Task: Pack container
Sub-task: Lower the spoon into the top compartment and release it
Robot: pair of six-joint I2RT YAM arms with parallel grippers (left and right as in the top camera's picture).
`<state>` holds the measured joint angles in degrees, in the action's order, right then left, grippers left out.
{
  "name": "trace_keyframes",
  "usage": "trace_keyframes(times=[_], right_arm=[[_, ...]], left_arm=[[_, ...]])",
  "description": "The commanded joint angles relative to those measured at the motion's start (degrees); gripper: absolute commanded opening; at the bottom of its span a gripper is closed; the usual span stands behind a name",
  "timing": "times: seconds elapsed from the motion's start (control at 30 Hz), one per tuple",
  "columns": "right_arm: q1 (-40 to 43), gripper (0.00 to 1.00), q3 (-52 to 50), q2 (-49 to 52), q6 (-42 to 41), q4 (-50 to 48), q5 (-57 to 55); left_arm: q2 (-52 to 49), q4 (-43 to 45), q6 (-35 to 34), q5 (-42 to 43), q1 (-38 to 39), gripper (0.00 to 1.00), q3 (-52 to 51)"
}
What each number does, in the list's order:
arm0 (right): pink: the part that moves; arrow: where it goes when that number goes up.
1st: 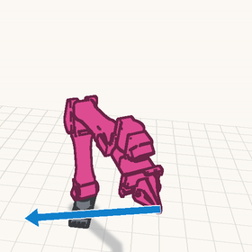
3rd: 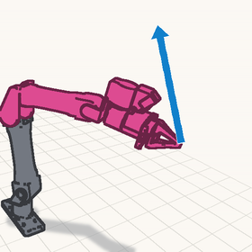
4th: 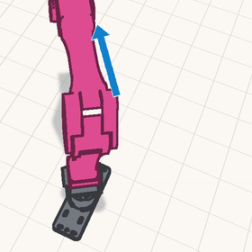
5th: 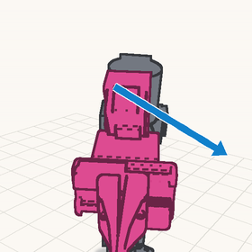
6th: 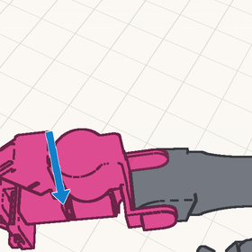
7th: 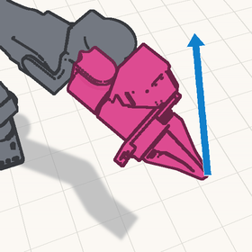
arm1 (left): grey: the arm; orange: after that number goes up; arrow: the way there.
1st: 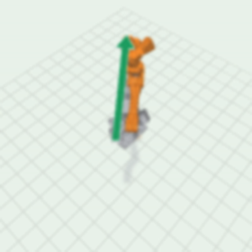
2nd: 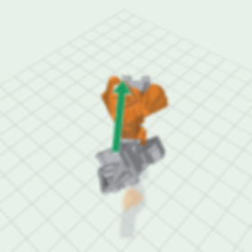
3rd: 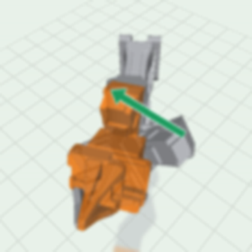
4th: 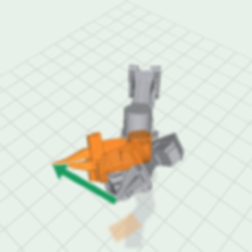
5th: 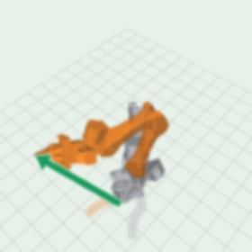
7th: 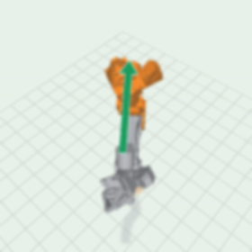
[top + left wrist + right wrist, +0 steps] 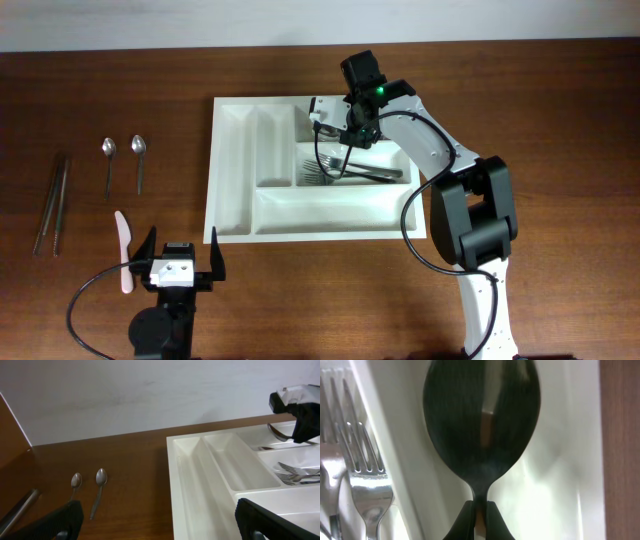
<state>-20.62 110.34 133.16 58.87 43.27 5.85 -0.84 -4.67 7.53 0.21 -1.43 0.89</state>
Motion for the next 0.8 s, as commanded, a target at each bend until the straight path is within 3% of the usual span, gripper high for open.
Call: trace_keyframes(times=[0.0, 0.13, 0.33, 0.6, 0.7, 0.77], right_arm=[[0.2, 0.04, -0.4, -0.3, 1.0, -0.2, -0.9], [0.3, 0.04, -0.4, -0.2, 1.2, -0.2, -0.9], [0.5, 0.29, -0.4, -0.2, 1.1, -0.2, -2.0], [0.5, 0.45, -0.1, -0.5, 0.3, -0.9, -2.8], [0.5, 0.54, 2.6, -1.4, -5.2, -0.4, -7.5], [0.8, 0.68, 6.3, -2.6, -9.6, 2.2, -9.6]], left_arm=[[0.4, 0.0, 0.7, -0.2, -0.2, 0.99, -0.3], [0.4, 0.0, 0.7, -0.2, -0.2, 0.99, -0.3], [0.4, 0.0, 0.7, -0.2, -0.2, 0.99, -0.3], [0.4, 0.0, 0.8, -0.2, -0.2, 0.99, -0.3], [0.4, 0.0, 0.7, -0.2, -0.2, 0.99, -0.3], [0.4, 0.0, 0.7, -0.2, -0.2, 0.99, -0.3]])
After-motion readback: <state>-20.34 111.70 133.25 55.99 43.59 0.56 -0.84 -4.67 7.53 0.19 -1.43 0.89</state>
